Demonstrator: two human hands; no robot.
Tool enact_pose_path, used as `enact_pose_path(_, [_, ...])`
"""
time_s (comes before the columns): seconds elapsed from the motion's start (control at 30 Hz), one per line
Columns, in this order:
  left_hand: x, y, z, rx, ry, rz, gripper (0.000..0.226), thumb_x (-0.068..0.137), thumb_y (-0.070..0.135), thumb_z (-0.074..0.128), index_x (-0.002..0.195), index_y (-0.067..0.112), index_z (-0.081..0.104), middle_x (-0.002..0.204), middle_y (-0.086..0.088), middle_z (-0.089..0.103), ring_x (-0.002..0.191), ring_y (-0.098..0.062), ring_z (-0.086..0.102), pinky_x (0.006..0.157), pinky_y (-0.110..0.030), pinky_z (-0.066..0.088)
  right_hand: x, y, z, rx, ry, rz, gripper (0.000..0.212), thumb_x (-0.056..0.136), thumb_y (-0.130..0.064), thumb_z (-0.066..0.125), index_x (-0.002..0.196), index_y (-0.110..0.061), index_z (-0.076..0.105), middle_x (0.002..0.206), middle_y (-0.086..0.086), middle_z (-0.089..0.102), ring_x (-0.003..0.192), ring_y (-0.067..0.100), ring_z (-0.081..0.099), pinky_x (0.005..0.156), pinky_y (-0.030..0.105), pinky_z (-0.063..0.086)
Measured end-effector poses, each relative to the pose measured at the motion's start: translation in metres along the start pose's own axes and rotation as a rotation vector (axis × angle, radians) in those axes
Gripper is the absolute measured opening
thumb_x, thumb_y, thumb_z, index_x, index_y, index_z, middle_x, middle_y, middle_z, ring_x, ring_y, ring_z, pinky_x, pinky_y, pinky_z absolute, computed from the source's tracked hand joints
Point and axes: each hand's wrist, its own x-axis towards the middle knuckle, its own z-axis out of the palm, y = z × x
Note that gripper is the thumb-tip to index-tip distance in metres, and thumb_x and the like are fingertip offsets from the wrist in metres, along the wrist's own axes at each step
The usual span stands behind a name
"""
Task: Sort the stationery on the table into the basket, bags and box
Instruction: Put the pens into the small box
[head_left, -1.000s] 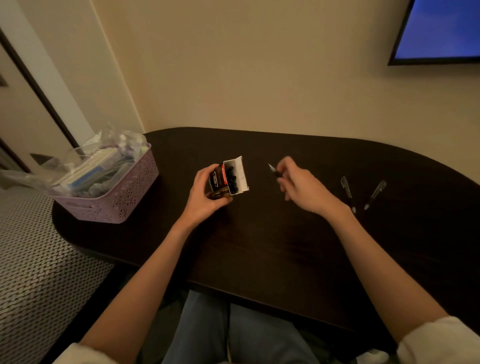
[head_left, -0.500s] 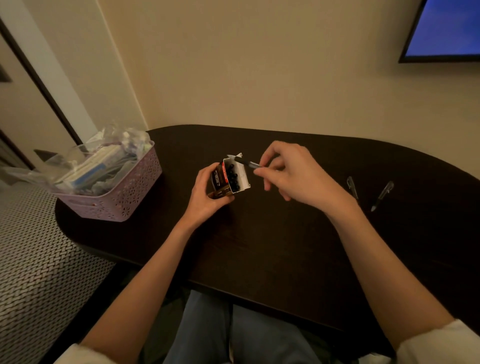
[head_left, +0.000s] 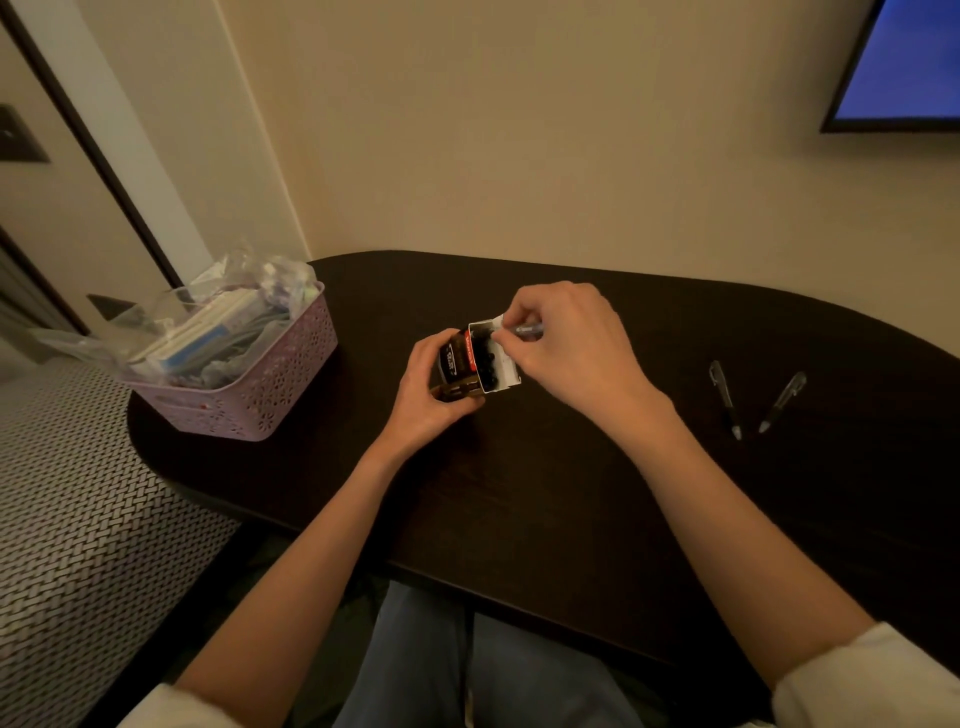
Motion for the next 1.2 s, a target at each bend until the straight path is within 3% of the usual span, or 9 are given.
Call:
enact_pose_path(0.13, [0.000,-0.001,0.000,0.018,0.005,0.020,0.078,0.073,0.013,0.081,0.134,0.035,0.037,0.137,0.009,0.037,0.122,0.011,0.036,0.088,0.003,0.032,0.008,-0.004,0.014,-0.033,-0.066,-0.031,0.021,0.091,-0.033,0.061,0.109,-0.022,0.064,0.111,-0.004,0.065,0.100,0.010,0.061,0.076,0.023,0.044])
enact_pose_path(0.3, [0.001,-0.004,0.000,0.003,0.015,0.016,0.079,0.073,0.013,0.081,0.136,0.032,0.038,0.138,0.009,0.037,0.123,0.009,0.037,0.089,-0.003,0.034,0.005,0.001,0.023,0.091,-0.080,-0.012,0.023,0.090,-0.028,0.062,0.112,-0.021,0.057,0.105,-0.005,0.062,0.083,0.000,0.051,0.072,0.020,0.047])
enact_pose_path(0.43, [0.002,-0.006,0.000,-0.025,0.002,0.003,0.079,0.073,0.013,0.081,0.137,0.031,0.039,0.137,0.009,0.037,0.123,0.009,0.036,0.094,-0.011,0.034,0.003,0.005,0.019,0.155,-0.010,-0.009,0.016,0.089,-0.027,0.064,0.103,-0.023,0.057,0.093,-0.011,0.060,0.078,0.001,0.056,0.072,0.019,0.051])
enact_pose_path(0.53, [0.002,-0.004,0.000,-0.002,0.006,0.009,0.078,0.073,0.014,0.081,0.136,0.031,0.039,0.137,0.008,0.038,0.122,0.009,0.037,0.091,-0.003,0.033,0.004,0.006,0.017,0.177,0.018,-0.018,0.015,0.089,-0.028,0.064,0.101,-0.023,0.058,0.089,-0.012,0.060,0.078,0.001,0.058,0.071,0.018,0.051])
enact_pose_path(0.67, [0.003,-0.006,0.000,0.004,0.009,0.014,0.078,0.073,0.015,0.081,0.137,0.029,0.039,0.139,0.006,0.039,0.126,0.000,0.039,0.092,-0.004,0.033,0.004,0.007,0.021,0.128,0.023,-0.077,0.015,0.091,-0.029,0.058,0.105,-0.022,0.061,0.095,-0.009,0.064,0.082,0.001,0.058,0.074,0.021,0.052])
enact_pose_path(0.83, [0.003,-0.006,-0.002,0.016,0.016,0.010,0.078,0.073,0.014,0.081,0.136,0.030,0.038,0.138,0.005,0.039,0.119,0.014,0.037,0.088,0.008,0.028,0.007,0.012,0.033,-0.059,0.045,-0.141,0.023,0.090,-0.030,0.060,0.108,-0.017,0.069,0.114,0.000,0.049,0.102,0.005,0.035,0.073,0.020,0.039])
enact_pose_path(0.97, [0.004,-0.004,0.000,0.045,0.001,0.025,0.077,0.073,0.015,0.082,0.135,0.030,0.039,0.136,0.006,0.040,0.117,0.020,0.035,0.089,0.007,0.027,0.012,0.016,0.046,-0.142,-0.037,-0.114,0.024,0.091,-0.029,0.060,0.111,-0.019,0.070,0.137,0.005,0.035,0.122,0.016,0.032,0.092,0.024,0.037])
enact_pose_path(1.07, [0.004,-0.005,0.001,0.042,0.001,0.031,0.077,0.072,0.014,0.082,0.136,0.026,0.040,0.136,0.005,0.041,0.117,0.020,0.036,0.090,0.005,0.029,0.010,0.020,0.049,-0.099,-0.047,-0.121,0.023,0.093,-0.025,0.057,0.111,-0.017,0.070,0.138,0.005,0.034,0.122,0.016,0.033,0.095,0.027,0.039])
enact_pose_path(1.2, [0.005,-0.007,-0.003,-0.028,-0.001,-0.013,0.077,0.074,0.015,0.081,0.137,0.028,0.039,0.137,0.007,0.039,0.122,0.011,0.038,0.091,-0.010,0.037,0.004,0.022,0.046,-0.012,0.040,-0.137,0.020,0.089,-0.022,0.063,0.107,-0.017,0.071,0.131,0.002,0.040,0.114,0.009,0.037,0.084,0.019,0.038])
